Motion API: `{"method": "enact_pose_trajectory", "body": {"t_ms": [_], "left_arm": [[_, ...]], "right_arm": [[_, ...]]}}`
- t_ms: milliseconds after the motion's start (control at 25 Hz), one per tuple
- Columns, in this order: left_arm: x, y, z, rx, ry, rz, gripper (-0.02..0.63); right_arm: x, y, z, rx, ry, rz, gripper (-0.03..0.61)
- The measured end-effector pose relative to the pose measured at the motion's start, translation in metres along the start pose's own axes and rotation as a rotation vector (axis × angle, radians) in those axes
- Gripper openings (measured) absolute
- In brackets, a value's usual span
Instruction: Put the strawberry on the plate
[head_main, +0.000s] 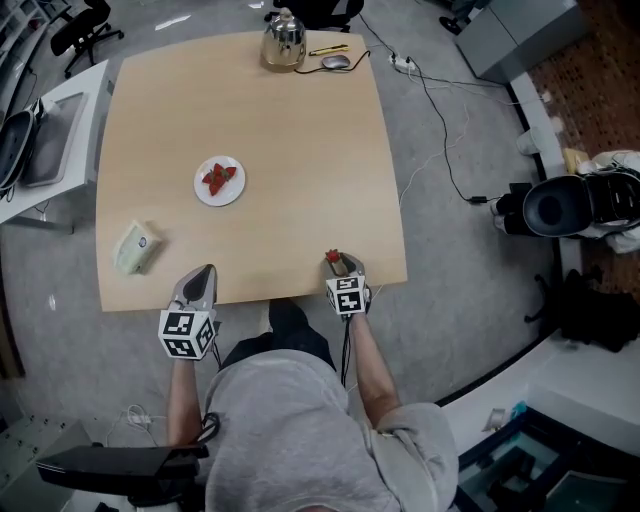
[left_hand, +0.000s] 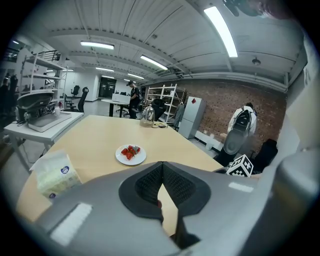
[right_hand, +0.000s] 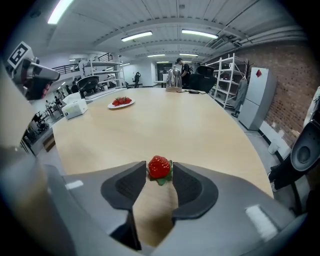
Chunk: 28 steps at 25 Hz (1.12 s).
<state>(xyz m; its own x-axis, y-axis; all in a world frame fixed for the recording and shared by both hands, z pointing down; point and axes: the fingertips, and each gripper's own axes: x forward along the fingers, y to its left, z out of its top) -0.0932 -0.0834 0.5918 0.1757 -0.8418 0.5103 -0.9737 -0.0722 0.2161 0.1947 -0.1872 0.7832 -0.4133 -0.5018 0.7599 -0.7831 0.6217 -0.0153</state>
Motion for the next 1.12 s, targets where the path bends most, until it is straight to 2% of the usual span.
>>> {"method": "enact_pose_trajectory", "body": {"t_ms": [560,800,1120], "left_arm": [[0.006,0.013,-0.008,-0.036,0.016,0.022,0.020],[0.002,0.019,-0.007,-0.052,0.003,0.041,0.020],[-0.008,0.031,-0.010,-0.079,-0.013,0.098,0.020]], "right_arm": [[0.005,-0.005,0.013,0.004,-0.013,-0.010,0.149],[0.002,0.002,0.046,-0.020,-0.064,0.012,0.147],[0.012,0.024,0.092,-0.079,-0.113,0.087,0.147]]}}
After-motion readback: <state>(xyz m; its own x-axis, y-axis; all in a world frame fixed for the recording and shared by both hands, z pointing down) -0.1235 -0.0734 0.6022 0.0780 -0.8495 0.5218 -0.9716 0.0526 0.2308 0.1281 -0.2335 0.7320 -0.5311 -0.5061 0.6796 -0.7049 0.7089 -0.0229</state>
